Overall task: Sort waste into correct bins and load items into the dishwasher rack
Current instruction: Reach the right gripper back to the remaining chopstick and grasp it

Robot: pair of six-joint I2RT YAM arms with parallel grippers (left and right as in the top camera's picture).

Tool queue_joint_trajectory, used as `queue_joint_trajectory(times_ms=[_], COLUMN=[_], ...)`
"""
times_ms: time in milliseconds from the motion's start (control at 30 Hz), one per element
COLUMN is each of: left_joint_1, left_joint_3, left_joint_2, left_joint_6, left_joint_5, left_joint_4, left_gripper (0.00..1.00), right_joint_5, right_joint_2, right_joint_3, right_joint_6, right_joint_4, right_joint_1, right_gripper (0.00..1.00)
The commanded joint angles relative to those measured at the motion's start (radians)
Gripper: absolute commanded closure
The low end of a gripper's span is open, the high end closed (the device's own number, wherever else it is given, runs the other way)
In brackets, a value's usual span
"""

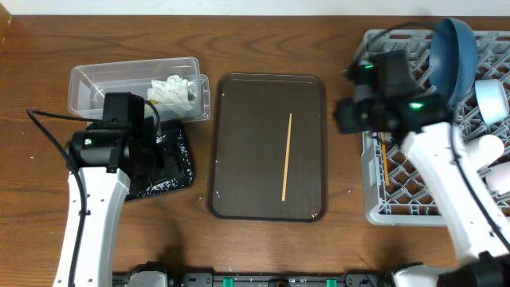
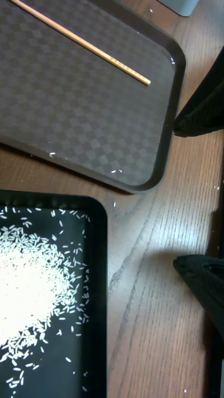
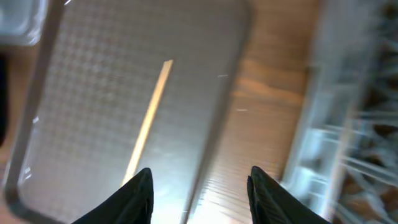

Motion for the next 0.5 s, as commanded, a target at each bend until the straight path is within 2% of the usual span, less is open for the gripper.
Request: queue_joint_trajectory(times_ms=[0, 100, 467], left_joint_1=[0.005, 0.005, 0.005], left_joint_3=[-0.001, -0.001, -0.001], left_joint_2=[0.002, 0.002, 0.002], left_joint_6=[0.006, 0.006, 0.006], left_joint_5=[-0.01, -0.01, -0.01], left_joint_4=[-0.003, -0.003, -0.003], left_gripper=[0.36, 0.36, 0.36], right_joint_5=[-0.018, -0.018, 0.042], right_joint_2=[0.088, 0.163, 0.434], right_joint_3=[-0.019, -0.019, -0.019], right_joint_6=[0.103, 0.169, 0.342], right_joint_4=[0.014, 0.034, 0.072], right_joint_1=[0.092, 0.158, 0.316], right_gripper=[0.47, 0.44, 0.46])
